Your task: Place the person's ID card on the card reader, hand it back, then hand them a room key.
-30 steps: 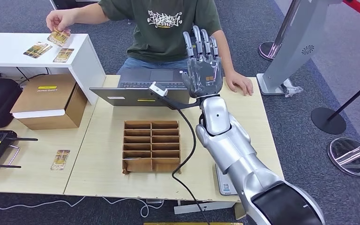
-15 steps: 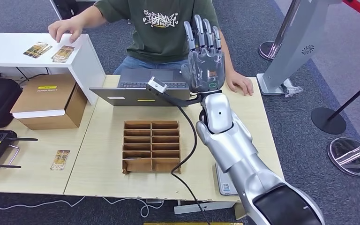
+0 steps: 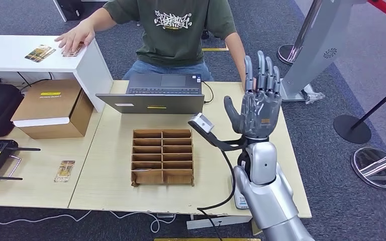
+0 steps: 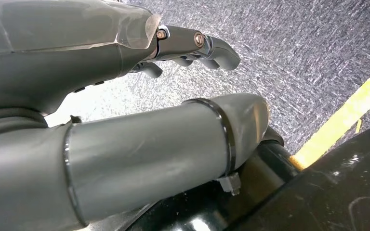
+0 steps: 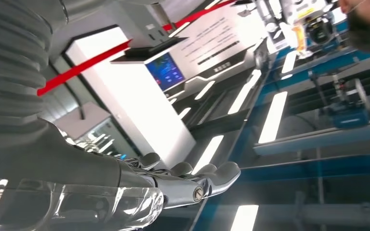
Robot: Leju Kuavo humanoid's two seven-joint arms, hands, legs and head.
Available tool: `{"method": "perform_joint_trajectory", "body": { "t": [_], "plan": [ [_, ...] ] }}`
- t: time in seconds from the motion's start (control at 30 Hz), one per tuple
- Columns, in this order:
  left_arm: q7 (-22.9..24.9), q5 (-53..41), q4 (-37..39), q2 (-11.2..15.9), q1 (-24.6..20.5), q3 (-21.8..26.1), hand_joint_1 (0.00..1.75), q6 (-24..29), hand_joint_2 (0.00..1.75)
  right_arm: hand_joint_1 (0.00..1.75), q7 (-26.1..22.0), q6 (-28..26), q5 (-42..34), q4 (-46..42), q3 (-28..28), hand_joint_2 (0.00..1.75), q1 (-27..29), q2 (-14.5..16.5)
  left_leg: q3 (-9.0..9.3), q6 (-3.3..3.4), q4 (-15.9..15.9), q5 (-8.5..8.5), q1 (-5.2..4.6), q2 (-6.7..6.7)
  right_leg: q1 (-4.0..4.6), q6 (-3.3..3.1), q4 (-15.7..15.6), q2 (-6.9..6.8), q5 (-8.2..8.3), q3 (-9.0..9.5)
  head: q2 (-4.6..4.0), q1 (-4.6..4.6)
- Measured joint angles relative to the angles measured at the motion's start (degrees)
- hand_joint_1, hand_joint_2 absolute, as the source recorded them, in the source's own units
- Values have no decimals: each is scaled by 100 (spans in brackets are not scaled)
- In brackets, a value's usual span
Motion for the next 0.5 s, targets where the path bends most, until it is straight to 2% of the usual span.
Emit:
{"method": "perform_joint_trajectory", "body": {
  "t": [0.17,0.37,0.5],
  "plan": [
    [-11,79,0,-3,23,55,0,44,0,0,17,-27,12,-945,-218,175,901,-143,-1,0,-1,-2,1,0,1,1,0,-1,-2,0,0,1],
    [7,183,0,-37,43,178,0,83,0,0,7,-164,20,-1865,-287,175,1976,-168,-3,-1,-2,-5,1,-1,1,1,0,-3,-6,1,0,1],
    [9,230,0,-66,50,236,0,134,0,0,-2,-206,21,-2235,-288,175,2429,-165,-2,-7,-3,-9,1,1,0,-1,0,-1,-7,1,0,1]
  ]
}}
